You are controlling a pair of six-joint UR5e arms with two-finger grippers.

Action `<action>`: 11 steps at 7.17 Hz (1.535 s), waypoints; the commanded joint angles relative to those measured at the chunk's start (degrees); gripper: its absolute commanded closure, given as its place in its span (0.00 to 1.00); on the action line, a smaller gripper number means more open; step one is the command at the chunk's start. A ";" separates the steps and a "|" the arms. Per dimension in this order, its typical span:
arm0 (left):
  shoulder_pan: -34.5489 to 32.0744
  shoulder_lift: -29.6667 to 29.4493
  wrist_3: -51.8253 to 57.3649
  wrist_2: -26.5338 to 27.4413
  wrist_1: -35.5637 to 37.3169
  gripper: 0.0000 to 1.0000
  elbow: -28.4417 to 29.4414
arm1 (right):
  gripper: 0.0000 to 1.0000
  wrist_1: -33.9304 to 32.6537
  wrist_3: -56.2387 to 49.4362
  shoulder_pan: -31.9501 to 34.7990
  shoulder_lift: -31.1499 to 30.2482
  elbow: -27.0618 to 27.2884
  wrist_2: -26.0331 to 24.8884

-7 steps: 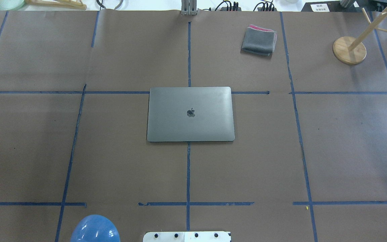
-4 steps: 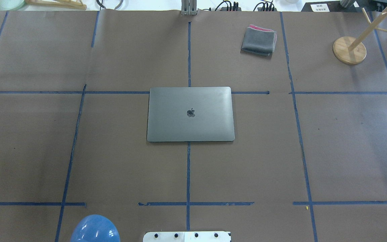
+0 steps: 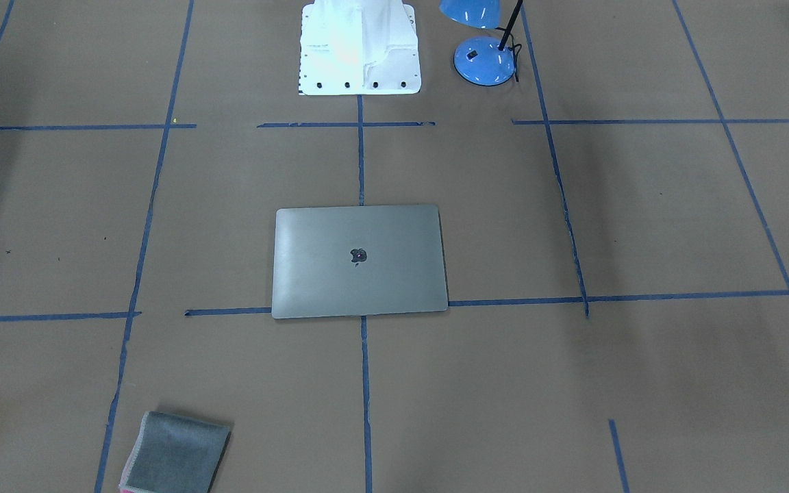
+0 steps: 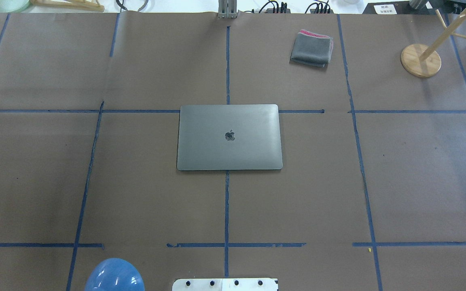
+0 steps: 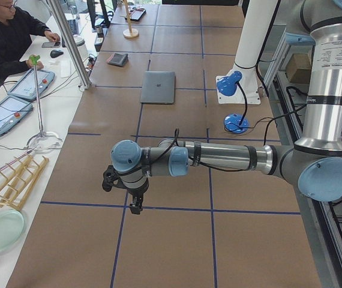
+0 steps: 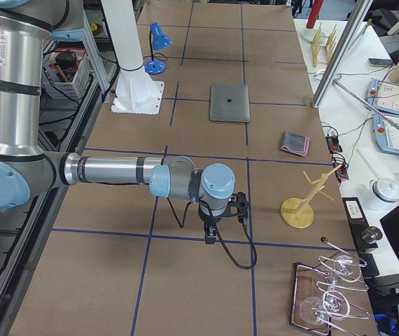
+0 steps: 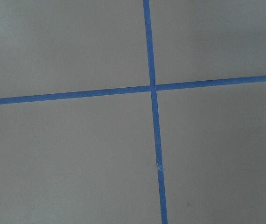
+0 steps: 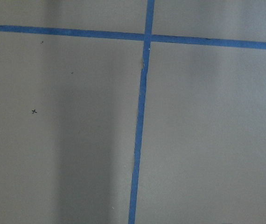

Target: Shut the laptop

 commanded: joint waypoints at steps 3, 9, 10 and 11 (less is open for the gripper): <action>0.04 0.03 -0.05 0.03 -0.28 0.00 -0.03 | 0.00 0.17 1.07 1.99 -0.06 -1.18 0.36; 0.13 0.03 -0.05 0.29 -0.28 0.00 0.06 | 0.00 0.70 1.08 2.78 0.03 -1.01 0.36; 0.13 0.03 -0.13 0.29 -0.37 0.00 0.15 | 0.00 0.70 1.08 2.78 0.03 -1.01 0.36; 0.13 0.03 -0.05 0.29 -0.37 0.00 0.15 | 0.00 0.70 1.08 2.87 0.11 -1.01 0.36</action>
